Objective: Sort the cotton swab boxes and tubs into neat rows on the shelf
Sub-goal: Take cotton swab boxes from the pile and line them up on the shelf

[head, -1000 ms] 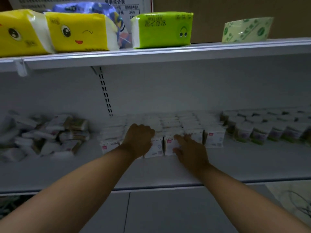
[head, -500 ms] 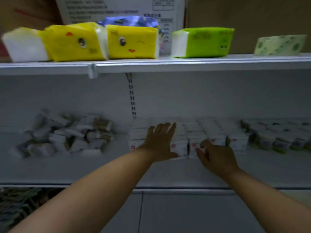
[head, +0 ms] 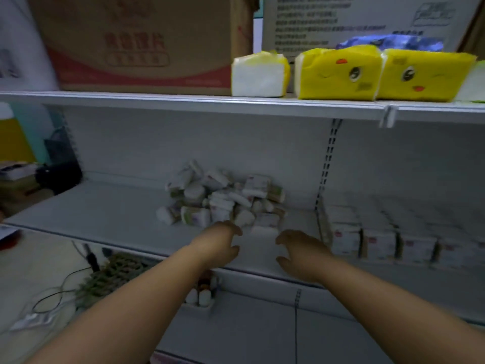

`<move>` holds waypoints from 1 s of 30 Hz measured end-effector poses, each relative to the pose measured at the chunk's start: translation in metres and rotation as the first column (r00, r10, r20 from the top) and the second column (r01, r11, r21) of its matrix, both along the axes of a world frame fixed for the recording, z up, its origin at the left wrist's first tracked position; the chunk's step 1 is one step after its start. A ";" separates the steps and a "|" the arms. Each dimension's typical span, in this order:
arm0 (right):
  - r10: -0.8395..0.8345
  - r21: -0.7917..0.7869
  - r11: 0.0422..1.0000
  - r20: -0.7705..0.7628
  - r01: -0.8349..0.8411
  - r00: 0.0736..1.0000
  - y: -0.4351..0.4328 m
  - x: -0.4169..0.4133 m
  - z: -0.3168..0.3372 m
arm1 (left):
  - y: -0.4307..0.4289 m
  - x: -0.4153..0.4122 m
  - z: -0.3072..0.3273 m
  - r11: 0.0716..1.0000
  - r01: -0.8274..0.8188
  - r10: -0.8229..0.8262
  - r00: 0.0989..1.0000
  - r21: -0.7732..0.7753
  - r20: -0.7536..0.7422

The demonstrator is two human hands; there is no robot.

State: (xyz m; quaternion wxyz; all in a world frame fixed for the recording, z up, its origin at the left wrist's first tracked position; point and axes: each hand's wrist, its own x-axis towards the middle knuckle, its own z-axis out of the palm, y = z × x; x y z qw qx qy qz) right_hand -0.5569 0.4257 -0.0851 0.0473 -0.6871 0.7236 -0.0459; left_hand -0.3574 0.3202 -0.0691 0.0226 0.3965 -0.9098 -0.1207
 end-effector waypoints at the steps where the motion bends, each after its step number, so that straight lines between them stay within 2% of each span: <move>1: 0.007 0.006 1.000 -0.009 -0.007 1.000 -0.006 0.011 -0.006 | -0.006 0.016 -0.005 0.999 -0.022 0.022 1.000 0.024 -0.008; 6: -0.041 0.007 0.999 -0.010 0.041 0.999 -0.024 0.037 -0.027 | -0.029 0.058 -0.026 0.992 -0.090 0.097 0.992 0.092 -0.081; 8: -0.123 -0.066 0.989 0.084 0.129 0.989 -0.031 0.037 -0.034 | -0.039 0.060 -0.033 0.991 -0.113 0.122 0.983 0.072 -0.136; 9: -0.203 -0.115 0.967 0.180 0.226 0.962 -0.034 0.036 -0.038 | -0.044 0.059 -0.037 0.989 -0.134 0.143 0.975 0.061 -0.171; 11: -0.364 -0.170 0.873 0.398 0.457 0.842 -0.042 0.030 -0.044 | -0.054 0.056 -0.040 0.982 -0.189 0.188 0.951 0.018 -0.247; 13: -0.464 -0.162 0.779 0.500 0.606 0.731 -0.054 0.022 -0.048 | -0.066 0.051 -0.041 0.975 -0.209 0.173 0.931 -0.081 -0.321; 15: -0.539 -0.152 0.723 0.486 0.674 0.688 -0.070 0.013 -0.049 | -0.079 0.045 -0.036 0.968 -0.195 0.127 0.922 -0.156 -0.365; 17: -0.625 -0.123 0.686 0.406 0.717 0.667 -0.087 0.010 -0.049 | -0.093 0.038 -0.028 0.966 -0.204 0.127 0.912 -0.161 -0.391; 21: -0.671 -0.147 0.688 0.242 0.711 0.700 -0.107 0.013 -0.062 | -0.121 0.025 -0.017 0.964 -0.109 0.009 0.925 -0.244 -0.379; 26: -0.664 -0.169 0.689 0.241 0.704 0.708 -0.109 0.008 -0.069 | -0.147 0.019 -0.017 0.944 0.022 -0.094 0.975 -0.331 -0.202; 30: -0.656 -0.207 0.664 0.298 0.718 0.693 -0.107 0.008 -0.068 | -0.160 0.019 -0.011 0.963 0.094 -0.145 0.971 -0.253 -0.192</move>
